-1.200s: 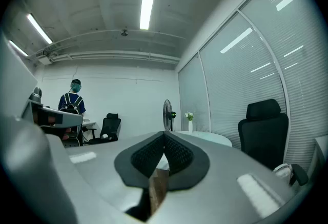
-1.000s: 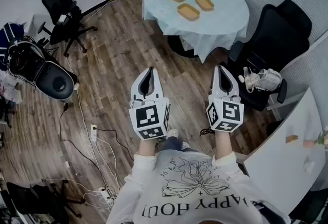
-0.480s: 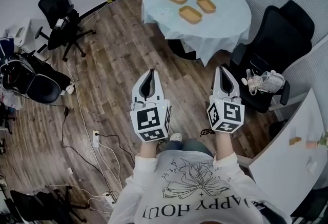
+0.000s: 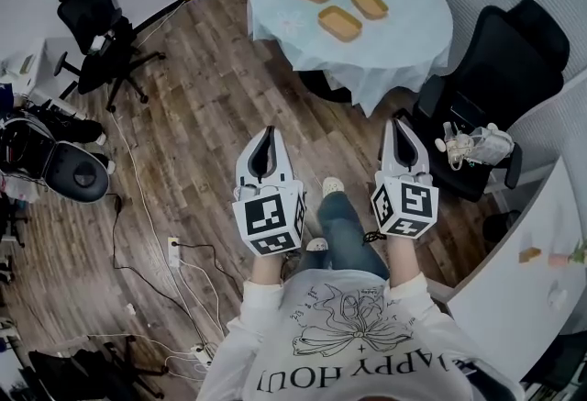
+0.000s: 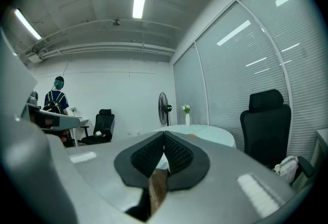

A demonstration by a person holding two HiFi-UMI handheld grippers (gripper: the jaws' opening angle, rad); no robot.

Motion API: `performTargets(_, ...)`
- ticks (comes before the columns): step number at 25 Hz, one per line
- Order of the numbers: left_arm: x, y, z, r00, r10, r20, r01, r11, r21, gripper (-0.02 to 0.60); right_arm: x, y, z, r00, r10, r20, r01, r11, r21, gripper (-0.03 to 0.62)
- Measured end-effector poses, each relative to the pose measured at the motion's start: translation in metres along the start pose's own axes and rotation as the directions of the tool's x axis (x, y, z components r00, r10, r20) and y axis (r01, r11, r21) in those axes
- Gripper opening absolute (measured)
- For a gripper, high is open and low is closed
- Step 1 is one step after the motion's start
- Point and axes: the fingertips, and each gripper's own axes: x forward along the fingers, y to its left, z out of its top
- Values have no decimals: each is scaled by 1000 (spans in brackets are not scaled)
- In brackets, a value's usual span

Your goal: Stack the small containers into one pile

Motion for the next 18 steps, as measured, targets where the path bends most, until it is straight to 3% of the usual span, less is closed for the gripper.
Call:
performTargets(6,58,2,5,1000,14,3,-14,1000,-2,6,60,-18,1,1000,14,1,-14,1000,5,13)
performTargets(8,82,2,9,1000,16,7,-16,1000,-3,8,85,-24,3,1000,26,3,-26,1000,8,52)
performTargets(18,218,-2,50,999,28,35,-27,1000,-5,9,226,-63,32,998,63,22,-63,998,11,78)
